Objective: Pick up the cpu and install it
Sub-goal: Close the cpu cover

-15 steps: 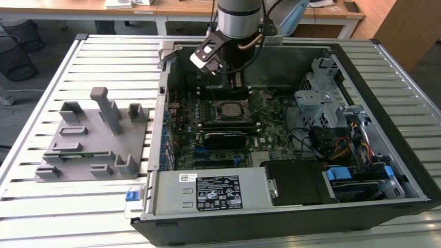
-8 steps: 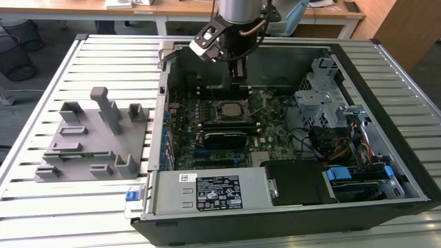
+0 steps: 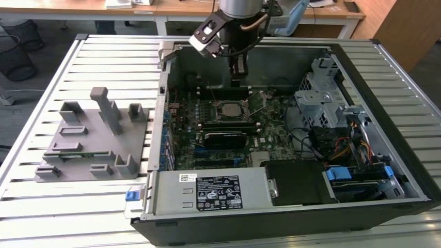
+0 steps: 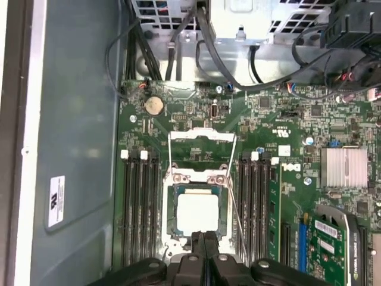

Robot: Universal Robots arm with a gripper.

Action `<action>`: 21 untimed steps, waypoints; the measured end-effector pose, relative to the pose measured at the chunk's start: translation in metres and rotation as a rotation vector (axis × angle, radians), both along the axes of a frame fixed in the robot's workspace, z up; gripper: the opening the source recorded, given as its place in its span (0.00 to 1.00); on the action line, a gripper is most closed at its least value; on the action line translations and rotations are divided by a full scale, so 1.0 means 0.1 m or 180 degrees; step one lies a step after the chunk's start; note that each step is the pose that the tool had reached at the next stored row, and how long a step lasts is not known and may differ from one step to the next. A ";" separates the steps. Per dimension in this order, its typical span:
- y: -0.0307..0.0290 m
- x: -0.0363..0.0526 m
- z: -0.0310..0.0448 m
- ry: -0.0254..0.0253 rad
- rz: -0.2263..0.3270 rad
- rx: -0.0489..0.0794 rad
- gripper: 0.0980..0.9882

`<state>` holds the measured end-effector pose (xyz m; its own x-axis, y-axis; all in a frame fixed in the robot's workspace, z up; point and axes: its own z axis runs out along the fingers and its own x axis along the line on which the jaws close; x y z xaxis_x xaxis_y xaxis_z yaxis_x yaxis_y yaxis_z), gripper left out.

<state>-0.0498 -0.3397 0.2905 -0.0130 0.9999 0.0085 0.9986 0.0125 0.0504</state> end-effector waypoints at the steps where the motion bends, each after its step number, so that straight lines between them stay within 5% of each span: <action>1: -0.011 0.000 0.000 0.0000 0.0000 0.0000 0.01; 6: -0.041 0.009 -0.005 0.0000 -0.0001 0.0000 0.01; 13: -0.042 0.258 -0.020 0.0010 0.0001 0.0001 0.01; 21: -0.055 0.326 -0.077 0.0010 0.0001 0.0000 0.01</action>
<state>-0.0172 -0.3452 0.2828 -0.0131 0.9999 0.0084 0.9988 0.0127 0.0472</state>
